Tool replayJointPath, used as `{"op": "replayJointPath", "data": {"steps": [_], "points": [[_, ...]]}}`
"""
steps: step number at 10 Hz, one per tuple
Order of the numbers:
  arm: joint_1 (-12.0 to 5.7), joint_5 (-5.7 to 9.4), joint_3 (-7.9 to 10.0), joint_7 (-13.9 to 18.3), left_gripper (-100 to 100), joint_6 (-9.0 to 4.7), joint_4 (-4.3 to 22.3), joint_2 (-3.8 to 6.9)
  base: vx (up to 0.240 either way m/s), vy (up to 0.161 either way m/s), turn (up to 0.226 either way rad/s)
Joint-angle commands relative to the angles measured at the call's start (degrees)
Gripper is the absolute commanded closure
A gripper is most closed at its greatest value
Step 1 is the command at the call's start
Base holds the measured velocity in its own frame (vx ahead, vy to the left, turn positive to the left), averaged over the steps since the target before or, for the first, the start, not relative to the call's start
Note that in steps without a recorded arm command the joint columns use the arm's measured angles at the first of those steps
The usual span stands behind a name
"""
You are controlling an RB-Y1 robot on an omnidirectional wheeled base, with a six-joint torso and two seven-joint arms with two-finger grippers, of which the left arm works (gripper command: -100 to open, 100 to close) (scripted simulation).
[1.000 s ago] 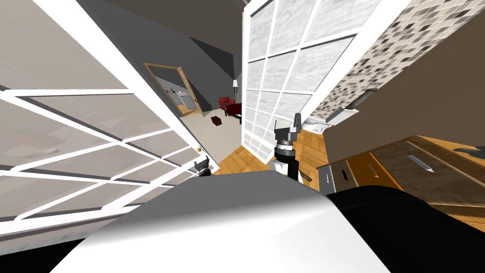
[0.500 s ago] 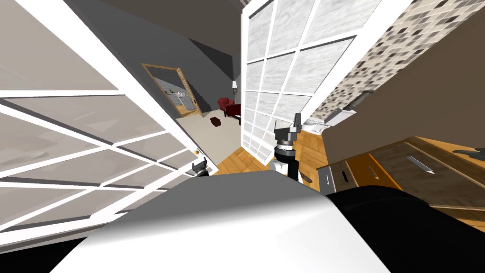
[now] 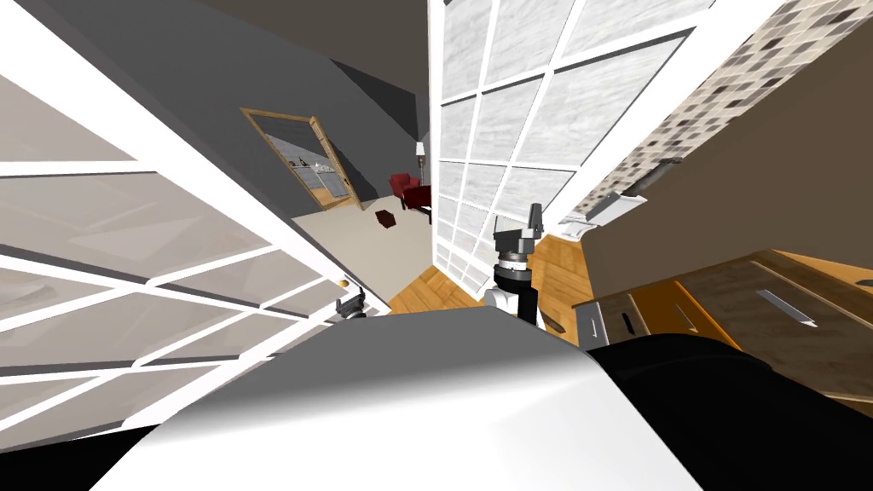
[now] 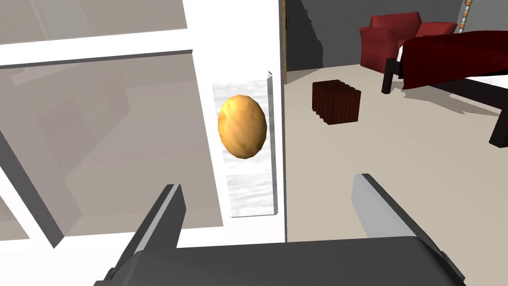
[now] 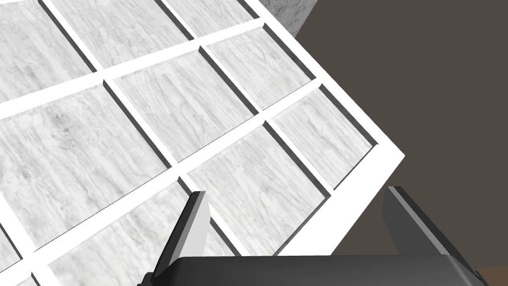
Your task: Pull the door open
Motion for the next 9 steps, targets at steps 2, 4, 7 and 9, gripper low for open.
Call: {"op": "replayJointPath", "data": {"steps": [2,4,7,9], "points": [[1.60,0.27,-0.19,2.72,-100,-0.26,0.07,2.19,0.094,-0.008,-0.019],[2.47,0.45,-0.35,4.90,-100,-0.65,0.71,3.91,0.092,-0.008,-0.020],[4.08,0.79,-0.64,8.88,-100,-1.35,1.86,7.06,0.125,0.008,-0.023],[5.01,0.99,-0.81,11.20,-100,-1.76,2.52,8.89,0.135,0.002,-0.022]]}}
